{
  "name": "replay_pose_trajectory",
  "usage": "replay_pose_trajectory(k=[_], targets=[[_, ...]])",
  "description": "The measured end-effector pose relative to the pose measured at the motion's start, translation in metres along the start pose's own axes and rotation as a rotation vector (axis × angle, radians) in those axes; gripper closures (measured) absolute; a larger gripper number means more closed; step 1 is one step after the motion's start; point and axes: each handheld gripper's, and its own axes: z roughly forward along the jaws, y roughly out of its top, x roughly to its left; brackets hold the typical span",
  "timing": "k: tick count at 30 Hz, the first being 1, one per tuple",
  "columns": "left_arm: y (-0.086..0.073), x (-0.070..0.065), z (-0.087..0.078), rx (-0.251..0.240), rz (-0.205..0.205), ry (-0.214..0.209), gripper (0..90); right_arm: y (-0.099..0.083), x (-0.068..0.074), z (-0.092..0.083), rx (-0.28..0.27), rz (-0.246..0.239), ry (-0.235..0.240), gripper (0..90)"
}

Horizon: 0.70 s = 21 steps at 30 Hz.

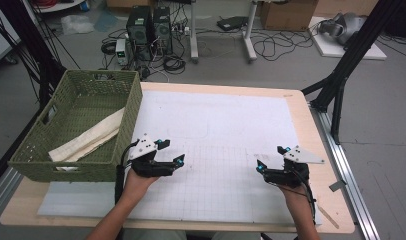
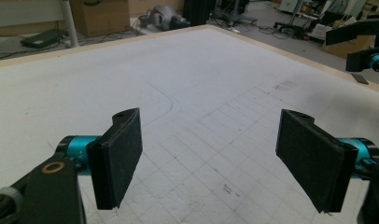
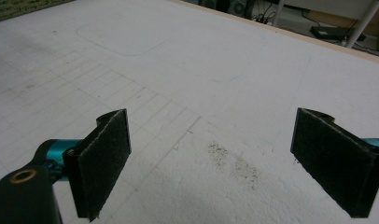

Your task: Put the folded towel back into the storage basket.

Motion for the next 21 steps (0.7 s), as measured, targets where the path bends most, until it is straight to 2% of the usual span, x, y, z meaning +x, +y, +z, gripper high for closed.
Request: replay_pose_trajectory(k=[10,21], targets=[[-0.0015,0.0012,-0.001,0.0,-0.005,0.002,23.1,-0.0018,-0.0043,-0.0032,-0.012,0.011,-0.013,11.4],[-0.0023,0.0028,-0.0008,-0.001,-0.015,0.005,23.1,-0.0009,-0.004,-0.0006,-0.008,-0.002,-0.014,11.4]])
